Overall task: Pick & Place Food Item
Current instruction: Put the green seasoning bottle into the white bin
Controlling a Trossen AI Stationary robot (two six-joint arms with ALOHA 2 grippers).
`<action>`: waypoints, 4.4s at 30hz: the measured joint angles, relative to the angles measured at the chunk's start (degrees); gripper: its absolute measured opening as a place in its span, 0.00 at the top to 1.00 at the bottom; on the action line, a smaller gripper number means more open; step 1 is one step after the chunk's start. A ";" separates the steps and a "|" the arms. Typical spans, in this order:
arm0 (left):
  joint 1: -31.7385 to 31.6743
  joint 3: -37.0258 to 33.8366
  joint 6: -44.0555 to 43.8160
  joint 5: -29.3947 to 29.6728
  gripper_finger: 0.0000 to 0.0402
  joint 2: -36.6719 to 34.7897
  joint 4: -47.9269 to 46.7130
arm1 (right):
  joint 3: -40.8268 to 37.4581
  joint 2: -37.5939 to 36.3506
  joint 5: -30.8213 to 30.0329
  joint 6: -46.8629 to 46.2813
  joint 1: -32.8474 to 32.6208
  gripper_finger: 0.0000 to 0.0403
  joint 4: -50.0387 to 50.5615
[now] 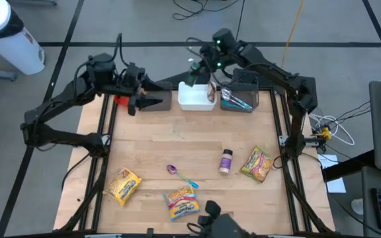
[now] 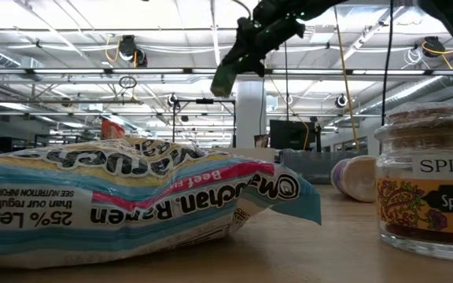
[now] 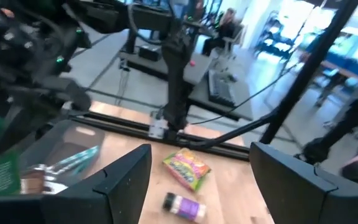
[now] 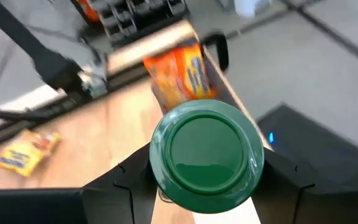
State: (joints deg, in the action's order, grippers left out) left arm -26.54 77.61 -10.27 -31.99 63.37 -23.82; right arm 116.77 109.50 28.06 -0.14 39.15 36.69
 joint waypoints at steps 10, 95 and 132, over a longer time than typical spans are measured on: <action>-0.55 -17.16 -5.95 -2.21 0.32 -7.57 13.78 | 0.02 5.67 -11.42 2.16 -3.08 0.52 3.94; -0.55 -22.28 -10.68 11.36 0.32 -6.36 15.88 | -11.85 16.23 -23.57 3.16 -5.39 0.52 -22.14; -0.11 -22.24 -12.41 10.19 0.32 -3.46 16.75 | -13.71 17.06 -23.58 2.49 -5.03 0.52 -22.90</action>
State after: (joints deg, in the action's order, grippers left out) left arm -26.66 55.37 -22.68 -21.80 59.91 -7.07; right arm 103.07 126.56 4.48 2.36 34.13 13.78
